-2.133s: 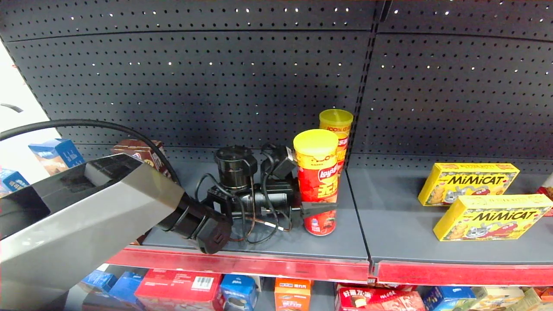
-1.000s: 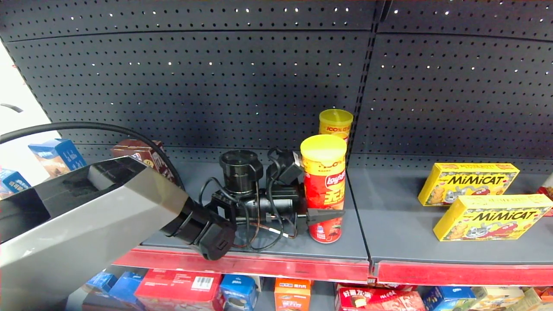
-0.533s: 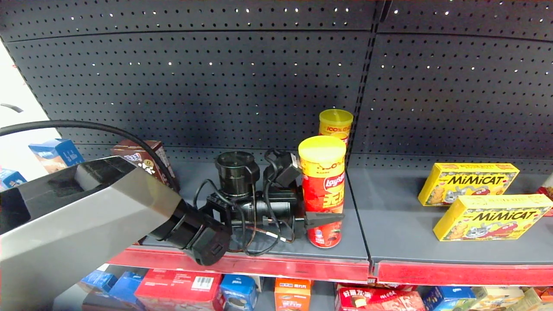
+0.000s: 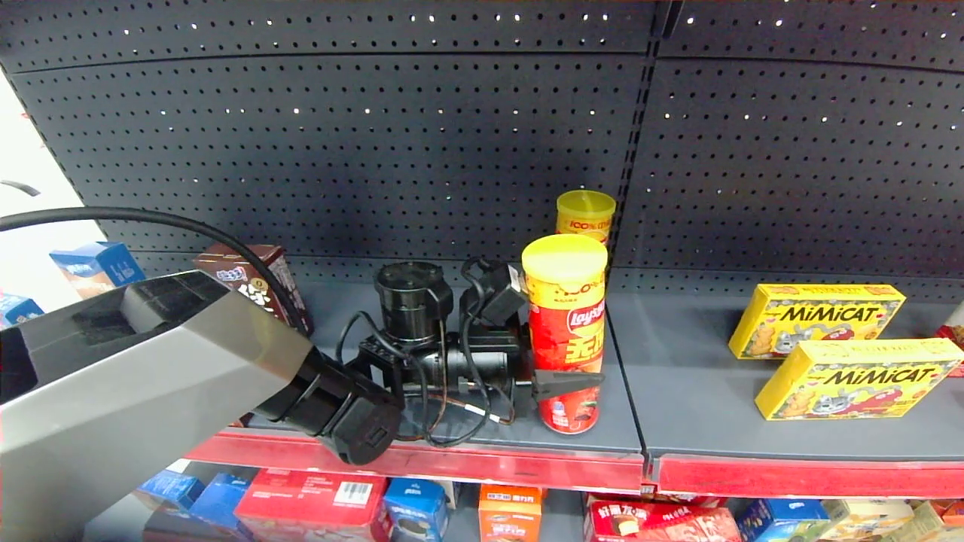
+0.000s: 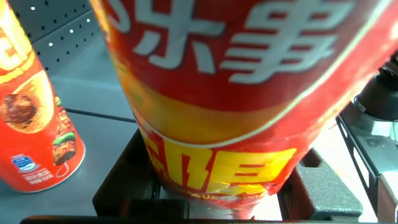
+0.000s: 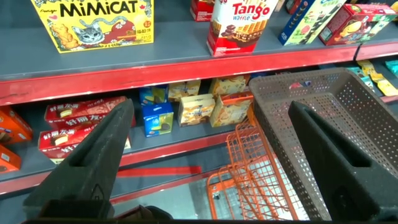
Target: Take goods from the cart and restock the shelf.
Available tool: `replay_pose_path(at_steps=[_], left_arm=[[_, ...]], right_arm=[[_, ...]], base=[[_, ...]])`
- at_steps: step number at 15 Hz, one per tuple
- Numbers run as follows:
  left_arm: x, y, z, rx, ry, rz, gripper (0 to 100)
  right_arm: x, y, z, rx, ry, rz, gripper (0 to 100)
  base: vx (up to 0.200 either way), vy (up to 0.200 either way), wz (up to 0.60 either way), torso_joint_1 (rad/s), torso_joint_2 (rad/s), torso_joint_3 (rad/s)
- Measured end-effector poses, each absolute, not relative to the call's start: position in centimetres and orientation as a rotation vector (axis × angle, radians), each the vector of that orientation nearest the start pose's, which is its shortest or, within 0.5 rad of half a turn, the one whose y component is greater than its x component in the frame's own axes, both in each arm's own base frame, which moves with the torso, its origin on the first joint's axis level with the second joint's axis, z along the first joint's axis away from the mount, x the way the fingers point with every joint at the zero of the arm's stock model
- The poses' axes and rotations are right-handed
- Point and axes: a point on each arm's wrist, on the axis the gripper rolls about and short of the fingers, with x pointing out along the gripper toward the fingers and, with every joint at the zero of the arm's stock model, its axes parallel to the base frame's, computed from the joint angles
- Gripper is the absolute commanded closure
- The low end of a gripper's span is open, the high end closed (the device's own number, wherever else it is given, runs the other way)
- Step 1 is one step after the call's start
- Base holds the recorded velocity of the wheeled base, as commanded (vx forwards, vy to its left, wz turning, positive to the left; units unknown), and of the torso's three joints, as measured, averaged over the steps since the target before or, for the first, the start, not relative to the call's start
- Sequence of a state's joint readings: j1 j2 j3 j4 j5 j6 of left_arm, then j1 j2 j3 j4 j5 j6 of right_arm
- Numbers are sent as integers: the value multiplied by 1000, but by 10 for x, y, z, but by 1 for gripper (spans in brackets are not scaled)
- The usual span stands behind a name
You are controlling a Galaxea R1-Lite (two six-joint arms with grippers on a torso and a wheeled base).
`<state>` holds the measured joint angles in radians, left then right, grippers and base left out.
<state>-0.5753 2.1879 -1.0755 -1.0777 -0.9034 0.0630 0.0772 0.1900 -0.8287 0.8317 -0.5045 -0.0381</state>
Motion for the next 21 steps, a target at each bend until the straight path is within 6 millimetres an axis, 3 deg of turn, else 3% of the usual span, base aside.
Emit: replay_pose_path(at_steps=[5,6,16,21], left_arm=[[338,-237,119,38,-4,-1472,100],[338,-237,119,30,-2,-1470,0],[337,-233,121,20,-34,-1458,0],[332,-229,112,19,-15,-1456,0]], right_arm=[[-101,-18,203,-93,193,-425,0],[-101,-18,203,-94,192,-425,0],[-100,-18,203,-94,195,-423,0],[-99,-18,204,-94,194,-422,0]], base=[[0,0,0,0,0,0],[0,0,0,0,0,0],[0,0,0,0,0,0],[0,0,0,0,0,0]])
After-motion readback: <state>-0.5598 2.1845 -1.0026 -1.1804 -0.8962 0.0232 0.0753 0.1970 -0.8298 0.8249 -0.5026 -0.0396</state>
